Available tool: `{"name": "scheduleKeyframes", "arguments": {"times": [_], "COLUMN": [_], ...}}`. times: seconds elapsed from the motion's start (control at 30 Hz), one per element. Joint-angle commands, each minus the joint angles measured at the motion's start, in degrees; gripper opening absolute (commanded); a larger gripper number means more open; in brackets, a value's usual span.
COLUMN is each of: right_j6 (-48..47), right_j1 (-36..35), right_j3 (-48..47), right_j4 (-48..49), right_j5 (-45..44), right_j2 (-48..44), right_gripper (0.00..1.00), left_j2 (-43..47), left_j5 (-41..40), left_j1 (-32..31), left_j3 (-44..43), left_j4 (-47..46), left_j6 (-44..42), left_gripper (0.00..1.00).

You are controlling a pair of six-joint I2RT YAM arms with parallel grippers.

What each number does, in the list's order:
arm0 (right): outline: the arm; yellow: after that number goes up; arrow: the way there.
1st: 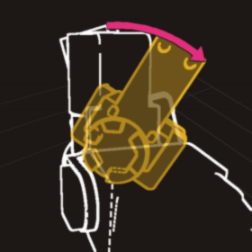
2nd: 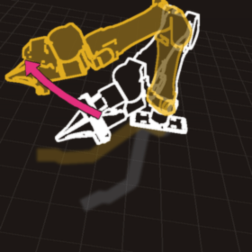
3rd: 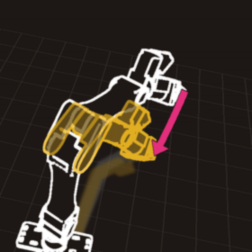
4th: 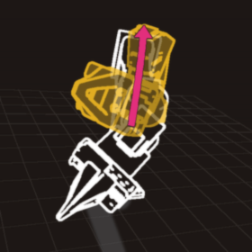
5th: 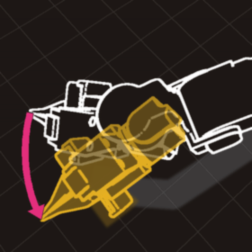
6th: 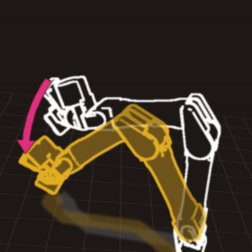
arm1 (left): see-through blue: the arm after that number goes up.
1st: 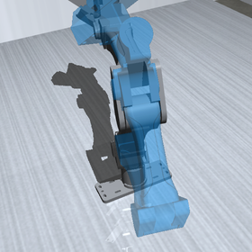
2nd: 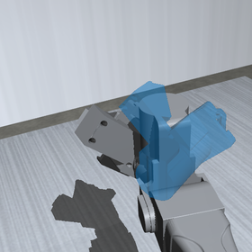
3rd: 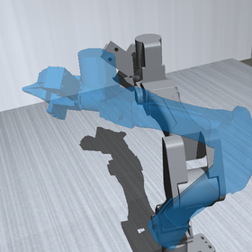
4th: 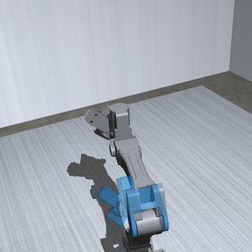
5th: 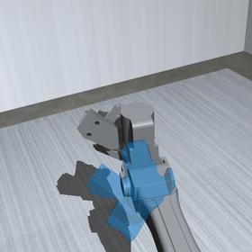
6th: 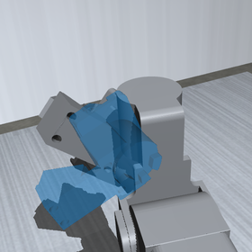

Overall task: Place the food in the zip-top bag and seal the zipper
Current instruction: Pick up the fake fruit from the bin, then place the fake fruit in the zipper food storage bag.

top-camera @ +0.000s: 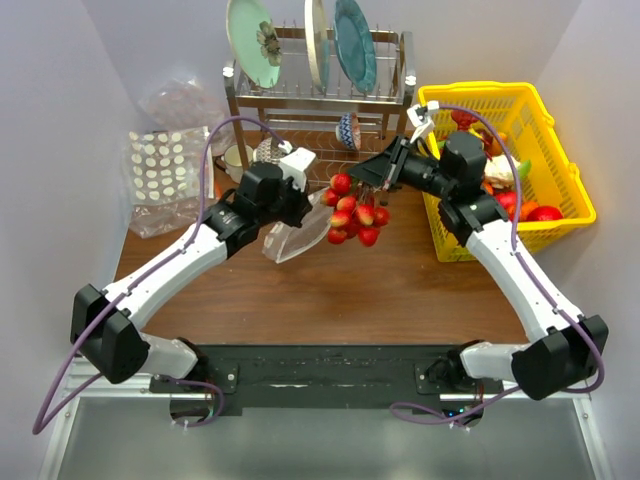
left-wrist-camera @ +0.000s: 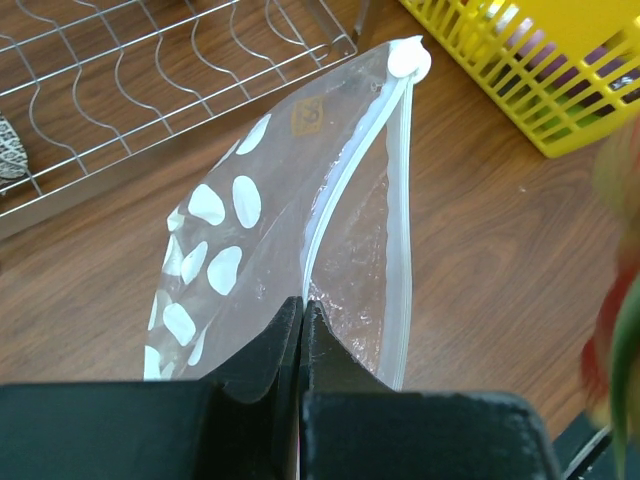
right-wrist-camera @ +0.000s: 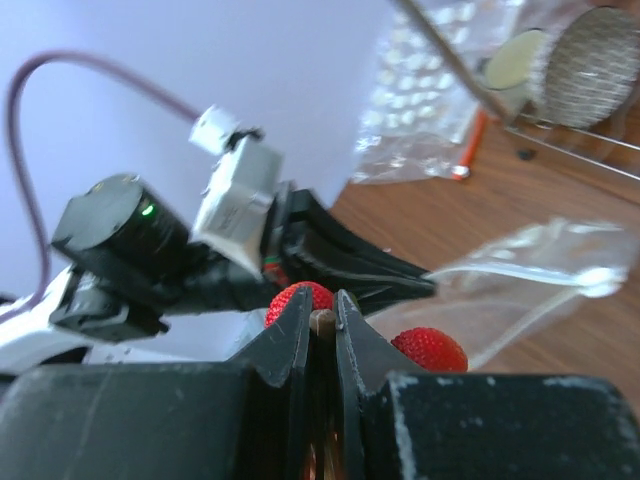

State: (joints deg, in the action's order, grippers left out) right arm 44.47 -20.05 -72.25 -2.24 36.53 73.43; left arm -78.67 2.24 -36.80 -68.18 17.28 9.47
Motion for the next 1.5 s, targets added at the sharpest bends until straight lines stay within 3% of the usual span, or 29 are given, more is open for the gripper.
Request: {"name": "scheduleKeyframes", "arguments": {"times": [0.0, 0.13, 0.2, 0.57, 0.93, 1.07, 1.3, 1.47], "right_j6": [7.46, 10.54, 13.52, 12.49, 16.70, 15.83, 11.96, 7.23], "right_j1": [-2.35, -3.24, -3.15, -3.24, -3.33, -3.24, -3.33, -3.32], "right_j3": [4.92, 8.87, 12.38, 20.92, 24.78, 28.56, 34.36, 32.44], "right_j4": [16.20, 24.97, 35.26, 48.81, 62.61, 63.33, 56.48, 41.99], "right_j5": [6.70, 8.11, 7.94, -4.97, -10.34, -10.43, -11.22, -11.22], "right_j2": [-2.06, -3.02, -4.51, -13.39, -9.89, -9.79, -14.89, -15.60], "right_gripper": [0.00, 0.00, 0.00, 0.00, 0.00, 0.00, 0.00, 0.00], "left_j2": [-0.43, -0.52, -0.78, 0.01, 2.21, 4.40, 7.22, 6.78], "left_j5": [3.47, 6.71, 8.30, 17.09, 25.09, 26.50, 28.96, 30.01], "left_j1": [-0.12, -0.21, -0.12, -0.03, 0.32, 2.51, 8.40, 9.37], "left_j3": [-2.92, -4.15, -4.76, -7.40, -8.37, -8.72, -8.81, -9.25], "left_j4": [-1.19, -1.72, -1.55, -2.07, -5.68, -5.76, -5.94, -6.38], "left_j6": [3.26, 6.86, 8.71, 14.25, 21.20, 22.51, 24.36, 24.45], "left_gripper": [0.00, 0.00, 0.00, 0.00, 0.00, 0.00, 0.00, 0.00]}}
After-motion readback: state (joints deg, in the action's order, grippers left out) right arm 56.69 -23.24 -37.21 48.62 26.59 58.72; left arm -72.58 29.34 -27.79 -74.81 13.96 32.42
